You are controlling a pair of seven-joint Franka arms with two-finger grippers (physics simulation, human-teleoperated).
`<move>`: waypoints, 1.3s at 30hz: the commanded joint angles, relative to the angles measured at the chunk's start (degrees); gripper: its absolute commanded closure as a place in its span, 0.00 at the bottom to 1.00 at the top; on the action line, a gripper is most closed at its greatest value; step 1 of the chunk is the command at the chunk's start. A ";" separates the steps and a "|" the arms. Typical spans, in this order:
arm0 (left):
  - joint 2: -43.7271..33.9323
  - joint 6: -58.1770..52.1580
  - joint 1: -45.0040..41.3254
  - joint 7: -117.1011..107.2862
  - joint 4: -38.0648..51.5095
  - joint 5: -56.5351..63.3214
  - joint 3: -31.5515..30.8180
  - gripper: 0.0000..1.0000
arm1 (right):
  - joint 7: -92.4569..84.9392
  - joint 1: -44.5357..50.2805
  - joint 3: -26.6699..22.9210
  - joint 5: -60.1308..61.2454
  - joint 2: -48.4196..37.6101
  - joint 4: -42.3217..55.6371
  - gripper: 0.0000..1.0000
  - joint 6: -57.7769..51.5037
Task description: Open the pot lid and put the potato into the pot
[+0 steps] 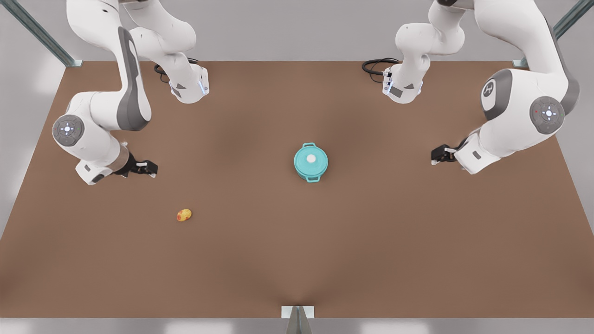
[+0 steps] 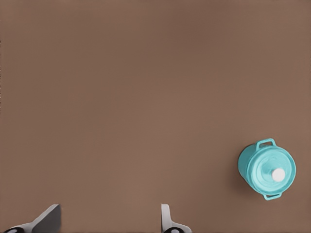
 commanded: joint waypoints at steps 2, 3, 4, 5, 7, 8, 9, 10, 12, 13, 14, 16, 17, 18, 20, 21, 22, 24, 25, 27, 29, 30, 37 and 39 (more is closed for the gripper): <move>0.03 5.29 -0.12 3.14 0.84 -0.34 -0.27 0.00 | 0.92 0.38 -0.01 -0.03 0.56 0.55 0.00 3.85; -0.41 4.51 -1.95 2.45 0.49 0.18 -2.28 0.00 | 1.35 0.38 -0.01 0.32 1.00 0.55 0.00 3.85; -1.11 2.13 -7.22 -8.07 -0.92 4.04 -5.80 0.00 | 8.80 0.20 -0.19 1.72 1.44 0.55 0.00 3.85; 0.12 4.06 -16.61 -30.02 -1.18 4.75 -7.83 0.00 | 14.01 -0.50 0.08 4.10 1.88 0.38 0.00 3.93; 3.97 6.69 -26.81 -49.01 -0.74 4.84 -8.27 0.00 | 16.54 -0.76 0.08 4.10 1.97 0.29 0.00 4.28; 8.11 9.69 -32.80 -60.39 -0.48 6.77 -8.27 0.00 | 21.92 -0.94 -0.10 4.54 2.93 0.46 0.00 4.55; 10.31 12.06 -35.44 -67.25 -0.39 6.69 -8.27 0.00 | 26.31 -1.47 -0.10 6.03 3.02 0.46 0.00 4.72; 12.24 14.34 -37.20 -69.27 -0.48 6.86 -8.27 0.00 | 26.93 -1.38 -0.01 5.33 3.81 0.46 0.00 4.99; 15.85 20.85 -37.29 -73.23 -1.44 6.25 -8.27 0.00 | 32.73 -1.03 0.16 5.24 5.65 0.29 0.00 7.97; 15.94 25.84 -36.77 -73.15 -4.95 6.25 -8.18 0.00 | 35.28 -1.20 0.25 5.59 6.62 0.11 0.00 10.17; 16.29 27.88 -36.59 -73.23 -6.72 6.51 -7.83 0.00 | 38.26 -1.03 0.43 5.59 8.38 0.29 0.00 12.45; 18.05 29.73 -35.01 -73.32 -6.72 6.51 -7.56 0.00 | 44.42 -0.24 0.96 5.16 10.58 0.46 0.00 15.97; 19.10 31.22 -34.48 -72.71 -6.89 6.51 -7.56 0.00 | 47.58 0.64 0.96 5.33 11.11 0.55 0.00 18.17; 18.66 34.91 -34.39 -73.06 -9.00 6.07 -7.56 0.00 | 50.83 1.43 0.96 5.77 11.81 0.64 0.00 19.75; 18.93 35.44 -34.31 -73.50 -9.01 5.90 -7.56 0.00 | 52.07 2.31 1.04 5.94 14.97 2.40 0.00 20.28; 19.10 35.88 -34.30 -73.50 -9.01 5.90 -7.56 0.00 | 52.86 2.31 0.87 6.21 16.12 2.84 0.00 22.04; 19.37 36.67 -34.39 -73.76 -9.44 5.90 -7.56 0.00 | 52.95 2.22 0.69 7.44 17.87 4.42 0.00 22.04; 20.07 39.66 -35.01 -74.73 -10.68 5.99 -7.65 0.00 | 53.12 1.96 0.34 7.70 21.65 7.67 0.00 22.04; 20.07 39.75 -35.45 -74.73 -11.20 6.07 -7.65 0.00 | 53.04 1.96 0.17 7.70 22.80 8.11 0.00 22.30; 20.07 40.89 -35.80 -74.81 -12.35 6.25 -7.83 0.00 | 53.04 2.31 0.08 7.18 24.82 7.94 0.00 23.44; 20.07 40.89 -35.80 -74.81 -12.78 6.42 -7.91 0.00 | 53.04 3.19 -0.97 6.39 25.52 7.85 0.00 20.47; 19.98 40.98 -36.77 -74.73 -13.93 6.78 -7.91 0.00 | 52.86 4.33 -3.09 4.54 25.96 9.95 0.00 14.40; 19.10 40.71 -37.21 -74.73 -18.32 11.78 -7.83 0.00 | 53.12 5.30 -4.05 3.48 31.93 16.99 0.00 5.95; 19.63 40.80 -37.12 -74.73 -18.23 12.31 -7.74 0.00 | 53.56 5.12 -4.23 3.66 33.08 17.07 0.00 5.95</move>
